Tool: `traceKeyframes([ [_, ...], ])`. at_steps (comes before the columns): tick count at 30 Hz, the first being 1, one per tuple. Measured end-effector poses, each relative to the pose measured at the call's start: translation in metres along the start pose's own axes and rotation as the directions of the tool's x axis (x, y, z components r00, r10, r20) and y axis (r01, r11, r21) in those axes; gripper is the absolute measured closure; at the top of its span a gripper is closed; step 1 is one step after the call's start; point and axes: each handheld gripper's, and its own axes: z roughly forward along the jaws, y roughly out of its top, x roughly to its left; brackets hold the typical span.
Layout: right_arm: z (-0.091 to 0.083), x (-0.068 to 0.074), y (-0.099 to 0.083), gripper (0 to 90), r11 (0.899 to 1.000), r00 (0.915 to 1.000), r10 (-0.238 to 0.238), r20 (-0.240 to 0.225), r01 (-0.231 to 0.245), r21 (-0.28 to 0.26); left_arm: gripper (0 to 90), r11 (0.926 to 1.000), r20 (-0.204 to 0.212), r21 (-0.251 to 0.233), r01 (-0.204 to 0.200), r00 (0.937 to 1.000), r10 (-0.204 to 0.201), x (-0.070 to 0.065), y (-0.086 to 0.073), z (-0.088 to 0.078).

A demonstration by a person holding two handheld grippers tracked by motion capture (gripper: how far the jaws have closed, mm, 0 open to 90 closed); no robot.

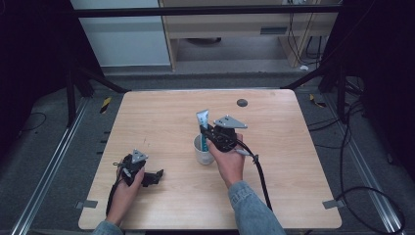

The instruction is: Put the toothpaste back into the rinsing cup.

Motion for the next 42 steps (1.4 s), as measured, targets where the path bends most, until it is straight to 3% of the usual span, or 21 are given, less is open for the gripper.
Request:
traceKeyframes([
  [27, 0.0, -0.006, -0.01, 76.9, 0.999, 0.9994, 0.034, 0.006, -0.035, 0.01, 0.0, 1.0, 0.0, 0.0, 0.0, 1.0, 0.0, 0.0, 0.0, 0.0],
  [42, 0.002, -0.006, -0.012, 76.7, 0.999, 0.9995, 0.031, 0.009, -0.031, 0.024, 0.0, 1.0, 0.0, 0.0, 0.0, 1.0, 0.0, 0.0, 0.0, 0.0],
])
